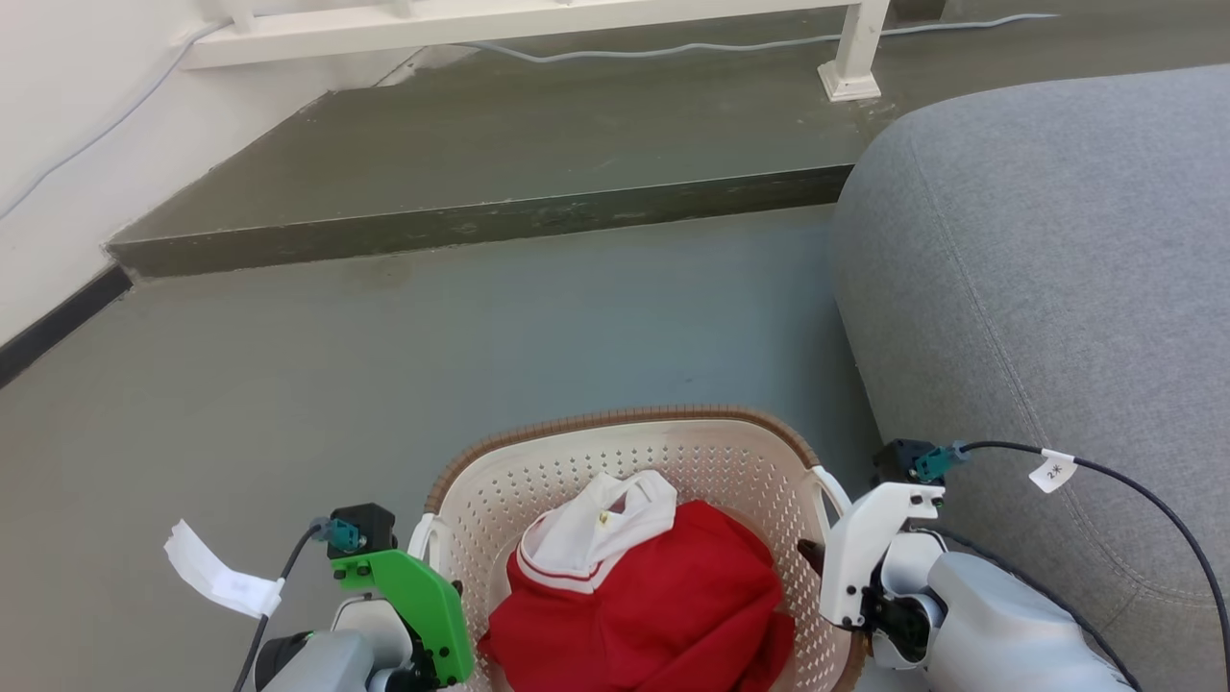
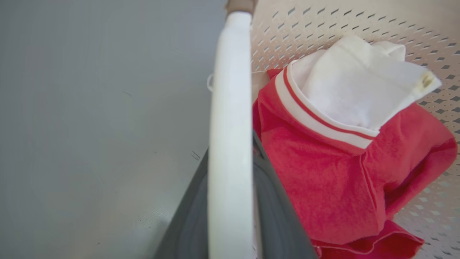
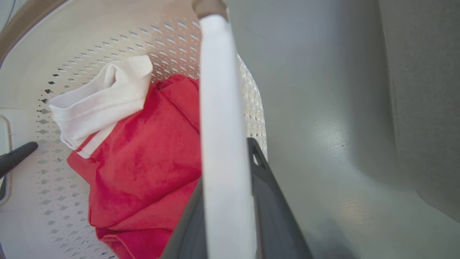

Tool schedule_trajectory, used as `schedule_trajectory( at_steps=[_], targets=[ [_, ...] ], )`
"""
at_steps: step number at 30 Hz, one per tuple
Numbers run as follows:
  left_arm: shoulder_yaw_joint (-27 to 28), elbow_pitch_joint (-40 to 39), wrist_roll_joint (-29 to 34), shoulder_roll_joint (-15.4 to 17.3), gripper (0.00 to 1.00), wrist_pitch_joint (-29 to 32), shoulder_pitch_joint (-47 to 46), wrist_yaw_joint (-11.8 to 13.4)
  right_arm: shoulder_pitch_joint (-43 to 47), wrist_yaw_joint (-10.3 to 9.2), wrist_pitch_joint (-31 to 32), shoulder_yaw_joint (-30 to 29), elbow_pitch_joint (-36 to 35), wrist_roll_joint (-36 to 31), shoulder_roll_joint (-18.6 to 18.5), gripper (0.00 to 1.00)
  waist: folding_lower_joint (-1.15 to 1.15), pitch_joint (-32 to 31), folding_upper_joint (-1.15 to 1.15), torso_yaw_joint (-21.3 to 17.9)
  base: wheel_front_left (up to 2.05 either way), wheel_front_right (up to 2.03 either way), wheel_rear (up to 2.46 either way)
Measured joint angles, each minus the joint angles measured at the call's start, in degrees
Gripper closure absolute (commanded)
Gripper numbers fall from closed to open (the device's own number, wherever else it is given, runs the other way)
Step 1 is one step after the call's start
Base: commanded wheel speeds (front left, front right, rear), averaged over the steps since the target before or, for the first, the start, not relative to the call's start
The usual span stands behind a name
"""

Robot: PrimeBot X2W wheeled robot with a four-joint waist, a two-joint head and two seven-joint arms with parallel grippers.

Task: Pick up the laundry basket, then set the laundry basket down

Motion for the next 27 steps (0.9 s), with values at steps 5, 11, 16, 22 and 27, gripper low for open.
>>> schedule_trajectory(
  at_steps=[5,11,16,22,27],
  targets=[
    [-0.2,0.1,0.0,0.0,1.00,0.0,0.0,0.0,0.0,0.00,0.0,0.3,0.1,0.4,0.0,1.00,0.00,0.1,0.00,-0.1,0.00,0.00,0.00],
    [-0.4,0.2,-0.1,0.1,1.00,0.0,-0.1,0.0,0.0,0.00,0.0,0.6,0.1,0.9,0.0,1.00,0.00,0.2,0.00,-0.1,0.00,0.00,0.00],
    [-0.6,0.2,-0.3,0.1,1.00,-0.1,-0.1,0.0,0.0,0.00,0.0,0.8,0.0,1.2,0.0,1.00,0.00,0.3,0.00,-0.2,0.00,0.00,0.00],
    [-0.9,0.2,-0.6,0.2,1.00,-0.4,-0.2,0.0,-0.2,0.00,0.0,1.1,0.0,1.4,-0.1,1.00,0.00,0.8,0.00,-0.2,0.00,0.00,0.00],
    [-0.9,0.2,-1.1,0.2,1.00,-1.1,-0.8,0.1,-1.3,0.00,-0.2,1.2,0.0,1.4,-0.1,1.00,0.00,2.2,0.00,-0.4,0.00,0.00,0.00]
  ],
)
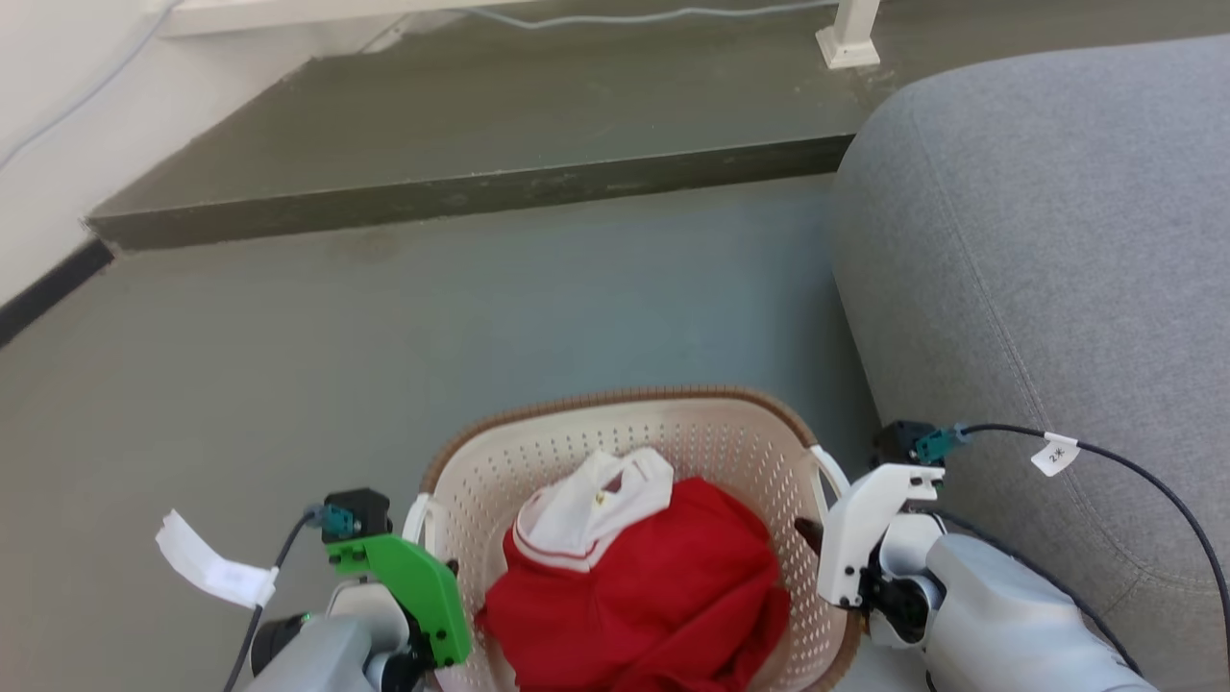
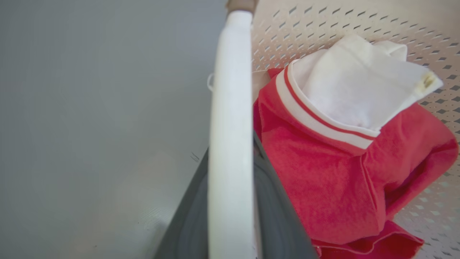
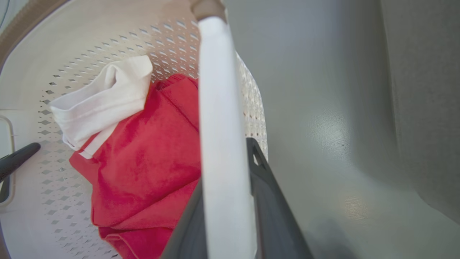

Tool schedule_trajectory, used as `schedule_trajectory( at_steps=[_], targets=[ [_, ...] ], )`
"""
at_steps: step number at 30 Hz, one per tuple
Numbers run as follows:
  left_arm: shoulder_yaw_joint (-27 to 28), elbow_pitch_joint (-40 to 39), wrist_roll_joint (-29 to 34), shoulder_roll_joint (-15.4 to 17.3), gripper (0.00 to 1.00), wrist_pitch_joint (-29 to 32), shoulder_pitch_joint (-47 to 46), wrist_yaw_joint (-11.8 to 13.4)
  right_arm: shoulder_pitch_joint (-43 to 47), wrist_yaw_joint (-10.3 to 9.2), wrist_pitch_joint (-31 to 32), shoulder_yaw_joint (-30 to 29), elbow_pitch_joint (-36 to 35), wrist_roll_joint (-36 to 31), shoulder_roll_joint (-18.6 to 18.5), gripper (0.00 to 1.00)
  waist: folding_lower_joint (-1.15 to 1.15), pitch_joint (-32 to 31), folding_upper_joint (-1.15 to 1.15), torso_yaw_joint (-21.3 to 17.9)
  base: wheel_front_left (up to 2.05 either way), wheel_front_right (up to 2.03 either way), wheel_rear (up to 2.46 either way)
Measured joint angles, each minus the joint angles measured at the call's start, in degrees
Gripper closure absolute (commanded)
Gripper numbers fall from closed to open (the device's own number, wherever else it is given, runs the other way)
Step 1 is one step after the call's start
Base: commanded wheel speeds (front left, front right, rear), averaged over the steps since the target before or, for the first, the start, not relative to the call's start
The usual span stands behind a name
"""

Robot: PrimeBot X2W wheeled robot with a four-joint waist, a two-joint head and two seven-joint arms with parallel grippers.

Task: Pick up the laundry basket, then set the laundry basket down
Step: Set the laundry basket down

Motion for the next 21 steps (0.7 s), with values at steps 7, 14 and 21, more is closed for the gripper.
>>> schedule_trajectory(
  at_steps=[7,14,21],
  targets=[
    [0.0,-0.3,0.0,0.2,1.00,-2.6,-3.7,0.3,-2.9,0.01,-2.8,-0.1,-0.5,0.0,-0.5,1.00,0.00,3.3,0.00,-0.2,0.00,0.00,0.00],
    [0.0,-0.4,0.1,0.2,1.00,-4.8,-6.2,0.8,-5.0,0.01,-4.7,-0.2,-1.1,0.0,-0.9,1.00,0.00,7.7,0.00,-0.3,0.00,0.00,0.00],
    [1.2,-0.3,0.8,0.2,1.00,-8.6,-10.0,1.8,-8.1,0.01,-7.9,-1.2,-2.7,0.0,-1.4,1.00,0.00,13.0,0.00,-0.4,0.00,0.00,0.00]
  ],
)
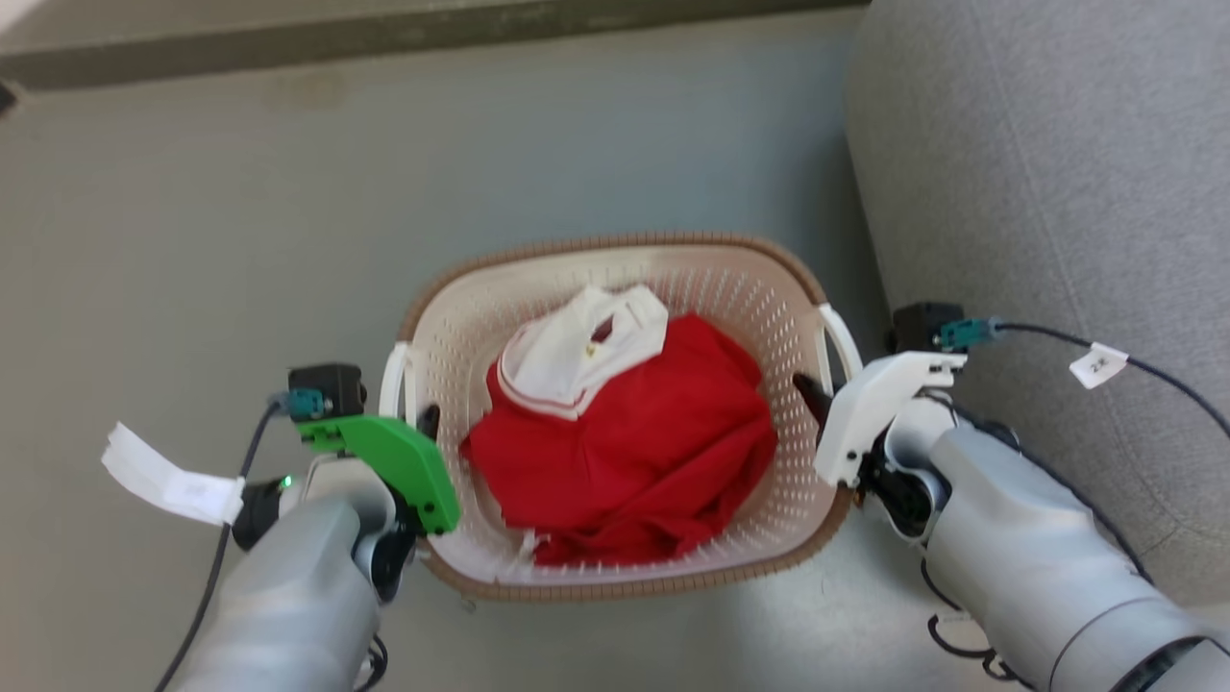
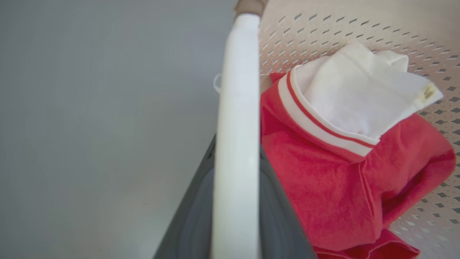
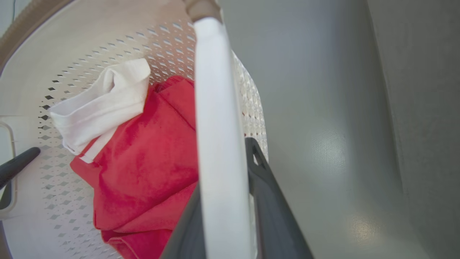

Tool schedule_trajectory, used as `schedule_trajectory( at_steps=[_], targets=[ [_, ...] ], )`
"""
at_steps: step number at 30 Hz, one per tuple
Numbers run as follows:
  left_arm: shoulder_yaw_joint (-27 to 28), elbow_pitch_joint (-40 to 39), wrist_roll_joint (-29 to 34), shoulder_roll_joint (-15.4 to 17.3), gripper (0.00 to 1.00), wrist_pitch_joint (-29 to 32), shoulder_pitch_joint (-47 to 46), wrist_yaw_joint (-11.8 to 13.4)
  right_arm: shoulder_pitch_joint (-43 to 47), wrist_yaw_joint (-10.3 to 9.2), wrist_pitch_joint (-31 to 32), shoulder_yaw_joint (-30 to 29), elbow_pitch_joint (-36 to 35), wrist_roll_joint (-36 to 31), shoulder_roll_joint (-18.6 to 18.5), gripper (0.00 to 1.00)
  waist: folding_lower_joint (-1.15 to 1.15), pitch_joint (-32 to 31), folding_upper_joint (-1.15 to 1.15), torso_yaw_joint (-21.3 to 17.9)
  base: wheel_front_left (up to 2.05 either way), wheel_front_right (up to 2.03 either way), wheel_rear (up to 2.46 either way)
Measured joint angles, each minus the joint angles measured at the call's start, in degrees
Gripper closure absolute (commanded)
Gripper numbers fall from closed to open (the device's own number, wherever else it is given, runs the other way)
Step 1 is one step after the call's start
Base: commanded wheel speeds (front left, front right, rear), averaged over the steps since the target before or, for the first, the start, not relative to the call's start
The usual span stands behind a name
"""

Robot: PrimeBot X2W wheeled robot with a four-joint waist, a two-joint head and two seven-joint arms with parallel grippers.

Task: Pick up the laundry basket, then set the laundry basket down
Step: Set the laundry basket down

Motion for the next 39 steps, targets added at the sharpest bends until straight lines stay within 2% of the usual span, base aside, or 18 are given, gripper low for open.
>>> schedule_trajectory(
  at_steps=[18,28,39],
  targets=[
    [0.3,-0.5,1.5,0.0,1.00,-5.8,-9.2,0.5,-7.0,0.24,-6.8,-0.2,-2.6,-0.1,-2.2,1.00,0.01,15.4,0.00,0.2,0.00,0.00,0.00],
    [1.6,-1.8,2.3,-0.2,1.00,-7.1,-15.7,1.1,-12.9,0.55,-10.3,-0.4,-2.9,-0.6,-3.6,1.00,0.01,23.6,0.00,0.6,0.00,0.00,0.00],
    [1.9,-1.7,3.8,-0.2,1.00,-7.5,-18.3,1.4,-15.1,0.57,-12.2,-0.5,-2.7,-0.6,-3.9,1.00,0.01,31.2,0.00,1.1,0.00,0.00,0.00]
  ],
)
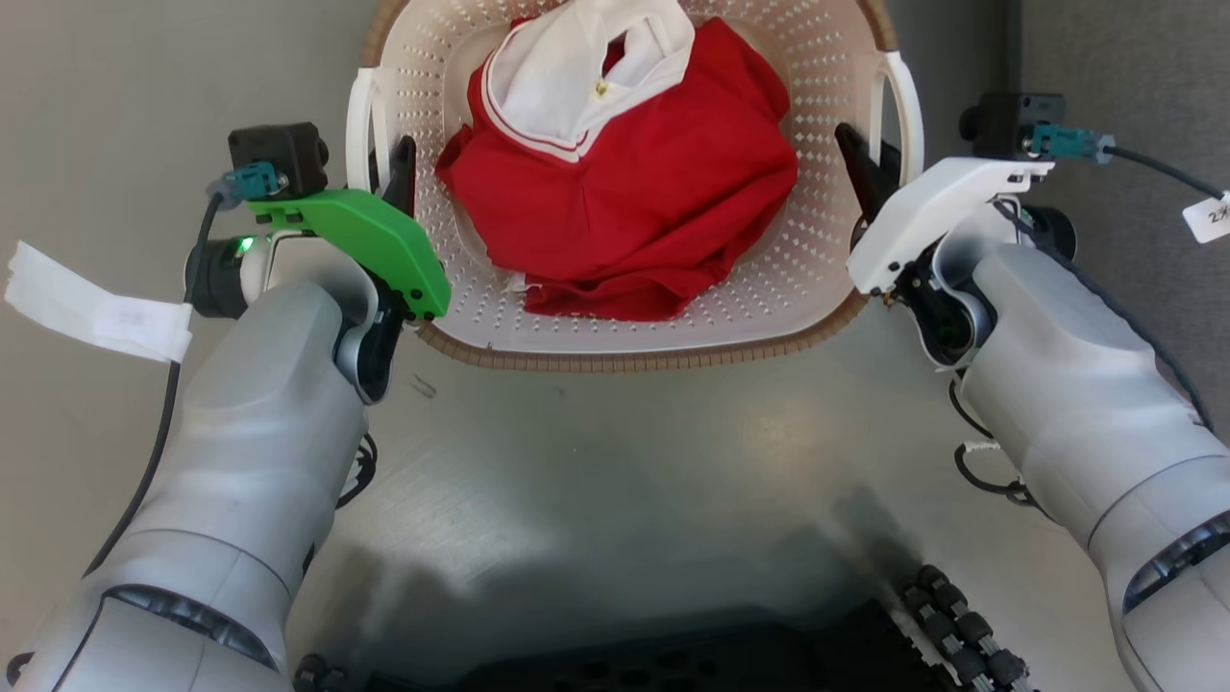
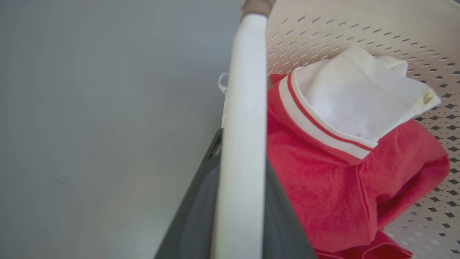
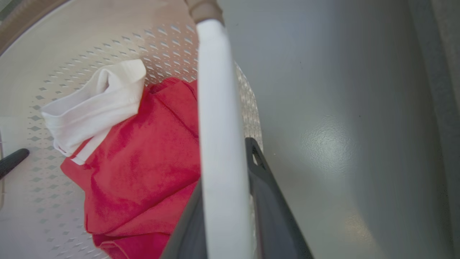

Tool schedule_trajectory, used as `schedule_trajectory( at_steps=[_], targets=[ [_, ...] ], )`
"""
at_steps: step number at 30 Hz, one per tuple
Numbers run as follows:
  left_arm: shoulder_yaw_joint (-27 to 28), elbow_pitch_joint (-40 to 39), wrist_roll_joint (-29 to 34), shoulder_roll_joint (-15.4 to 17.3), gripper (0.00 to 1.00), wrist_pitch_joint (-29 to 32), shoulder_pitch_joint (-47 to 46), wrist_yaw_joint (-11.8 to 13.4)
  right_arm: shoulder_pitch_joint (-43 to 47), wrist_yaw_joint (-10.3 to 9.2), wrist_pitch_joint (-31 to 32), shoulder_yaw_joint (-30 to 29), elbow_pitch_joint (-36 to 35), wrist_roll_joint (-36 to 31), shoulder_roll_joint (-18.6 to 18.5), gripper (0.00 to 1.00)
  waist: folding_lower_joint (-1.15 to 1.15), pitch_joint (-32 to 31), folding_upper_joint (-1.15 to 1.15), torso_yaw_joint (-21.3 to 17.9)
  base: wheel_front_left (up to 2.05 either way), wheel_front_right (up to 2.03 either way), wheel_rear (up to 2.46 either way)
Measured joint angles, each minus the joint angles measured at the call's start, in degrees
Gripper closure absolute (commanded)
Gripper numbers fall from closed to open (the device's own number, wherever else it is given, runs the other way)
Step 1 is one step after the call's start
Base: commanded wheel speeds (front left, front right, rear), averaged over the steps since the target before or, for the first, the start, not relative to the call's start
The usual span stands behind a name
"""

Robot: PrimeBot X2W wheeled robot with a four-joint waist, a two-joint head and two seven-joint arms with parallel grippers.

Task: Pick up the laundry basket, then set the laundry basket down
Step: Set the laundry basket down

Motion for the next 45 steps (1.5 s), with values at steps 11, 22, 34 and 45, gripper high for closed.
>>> schedule_trajectory(
  at_steps=[11,22,34,45],
  targets=[
    [1.3,-0.6,1.0,-0.1,1.00,0.0,-1.5,0.0,-1.7,0.02,-1.2,-0.2,0.6,0.0,0.0,1.00,0.00,4.1,0.00,0.5,0.00,0.00,0.00],
    [4.0,-3.2,1.9,-0.1,1.00,0.0,-3.0,0.5,-4.0,0.52,-1.9,-0.6,1.1,-0.5,-0.6,1.00,0.00,6.4,0.00,0.9,0.00,0.00,0.00],
    [5.8,-4.0,2.5,-0.1,1.00,0.0,-2.8,0.6,-5.1,0.52,-2.3,0.0,1.5,-1.7,-0.7,1.00,-0.01,7.5,0.00,1.1,0.00,0.00,0.00],
    [6.9,-4.2,3.9,-0.3,1.00,0.0,-2.6,0.5,-5.5,0.56,-2.4,-0.3,2.1,-2.0,-0.6,0.23,0.00,8.0,0.00,1.0,0.00,0.00,0.00]
  ],
)
